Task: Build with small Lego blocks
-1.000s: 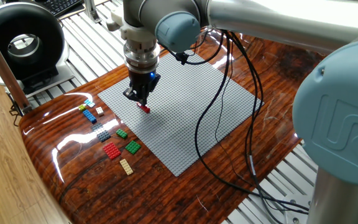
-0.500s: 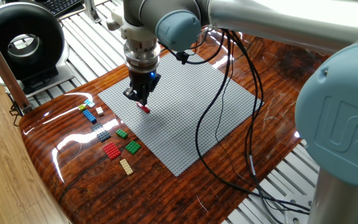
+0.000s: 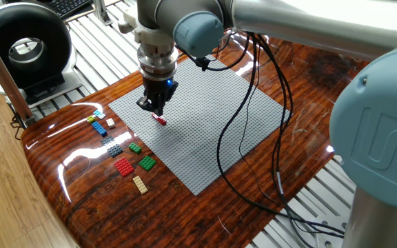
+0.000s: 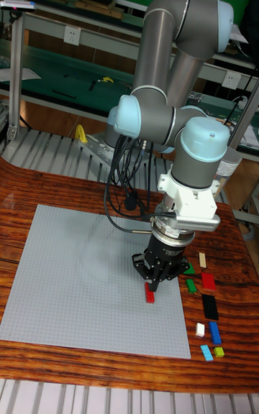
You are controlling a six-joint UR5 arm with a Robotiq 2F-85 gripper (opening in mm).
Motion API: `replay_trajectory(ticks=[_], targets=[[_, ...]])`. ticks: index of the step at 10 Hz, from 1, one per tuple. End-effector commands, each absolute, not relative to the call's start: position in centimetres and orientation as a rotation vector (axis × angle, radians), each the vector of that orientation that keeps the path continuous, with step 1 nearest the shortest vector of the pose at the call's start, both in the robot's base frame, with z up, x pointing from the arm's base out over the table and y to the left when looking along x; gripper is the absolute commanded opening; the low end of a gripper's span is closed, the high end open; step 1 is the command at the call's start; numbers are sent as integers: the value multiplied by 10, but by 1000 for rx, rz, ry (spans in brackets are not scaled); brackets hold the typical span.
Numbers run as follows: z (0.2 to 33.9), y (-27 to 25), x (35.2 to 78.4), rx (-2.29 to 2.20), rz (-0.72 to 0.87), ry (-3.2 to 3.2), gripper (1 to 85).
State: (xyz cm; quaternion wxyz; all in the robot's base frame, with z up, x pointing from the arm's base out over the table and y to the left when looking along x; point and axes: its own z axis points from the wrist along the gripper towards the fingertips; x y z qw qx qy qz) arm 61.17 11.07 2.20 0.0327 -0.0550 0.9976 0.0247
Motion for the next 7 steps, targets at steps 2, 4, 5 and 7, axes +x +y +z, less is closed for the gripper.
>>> replay_trajectory(ticks=[2,4,5,7], targets=[[23,112,611,-157,86,3072,13],[35,106,602,-161,76,3091,13],[35,107,597,-168,88,3111,13],[35,107,593,-176,89,3124,13]])
